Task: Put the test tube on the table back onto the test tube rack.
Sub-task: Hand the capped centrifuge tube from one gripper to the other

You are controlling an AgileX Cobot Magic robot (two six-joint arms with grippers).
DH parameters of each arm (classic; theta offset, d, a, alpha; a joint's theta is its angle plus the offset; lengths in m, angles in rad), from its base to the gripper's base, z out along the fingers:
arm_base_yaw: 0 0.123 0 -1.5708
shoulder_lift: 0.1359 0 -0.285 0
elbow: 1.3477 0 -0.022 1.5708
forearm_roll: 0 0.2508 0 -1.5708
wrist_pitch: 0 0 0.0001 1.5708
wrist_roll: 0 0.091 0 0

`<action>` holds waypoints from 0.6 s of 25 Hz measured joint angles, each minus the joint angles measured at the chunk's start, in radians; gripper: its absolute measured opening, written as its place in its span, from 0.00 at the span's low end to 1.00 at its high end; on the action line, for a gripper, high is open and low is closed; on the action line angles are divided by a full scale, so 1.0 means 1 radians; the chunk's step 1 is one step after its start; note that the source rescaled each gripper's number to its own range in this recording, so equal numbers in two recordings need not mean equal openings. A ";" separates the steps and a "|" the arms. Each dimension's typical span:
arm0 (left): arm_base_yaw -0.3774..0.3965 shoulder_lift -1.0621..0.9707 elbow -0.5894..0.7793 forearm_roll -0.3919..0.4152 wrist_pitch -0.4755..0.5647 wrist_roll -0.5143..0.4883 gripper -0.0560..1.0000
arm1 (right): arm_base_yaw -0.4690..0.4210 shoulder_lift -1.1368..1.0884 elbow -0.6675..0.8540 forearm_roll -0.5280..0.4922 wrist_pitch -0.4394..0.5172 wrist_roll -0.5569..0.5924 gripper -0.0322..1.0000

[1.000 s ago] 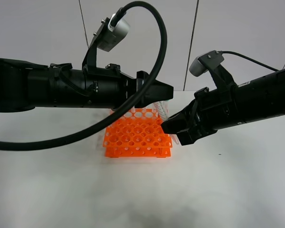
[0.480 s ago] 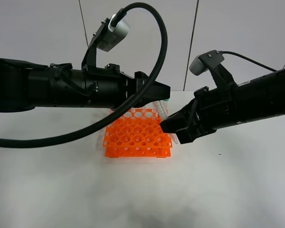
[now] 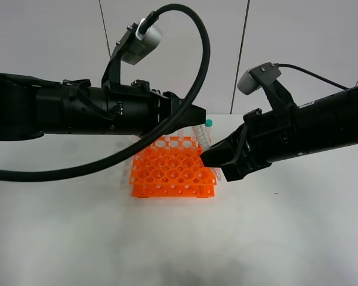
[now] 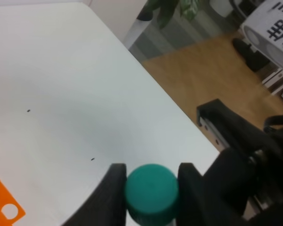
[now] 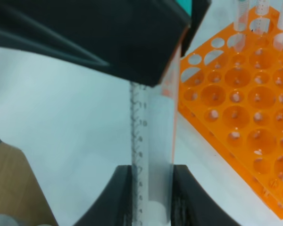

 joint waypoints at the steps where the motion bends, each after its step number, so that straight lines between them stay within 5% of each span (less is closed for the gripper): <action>1: 0.000 0.000 0.000 -0.001 0.000 -0.001 0.06 | 0.000 0.000 0.000 0.000 0.000 0.000 0.06; 7: 0.000 0.000 0.000 -0.002 0.000 -0.001 0.06 | 0.000 0.000 0.000 0.000 -0.005 -0.001 0.11; 9: 0.000 0.000 0.000 -0.002 0.008 -0.001 0.06 | 0.000 0.000 0.000 0.000 -0.021 -0.001 0.37; 11: 0.000 0.000 0.000 -0.002 0.009 -0.001 0.06 | 0.000 0.000 0.000 0.000 -0.027 -0.001 0.74; 13: 0.000 0.000 0.000 -0.002 0.008 -0.001 0.06 | 0.000 0.000 0.000 -0.010 -0.027 0.000 0.90; 15: 0.000 0.000 0.000 -0.002 0.008 -0.001 0.06 | 0.000 0.000 -0.014 -0.047 -0.002 0.028 0.97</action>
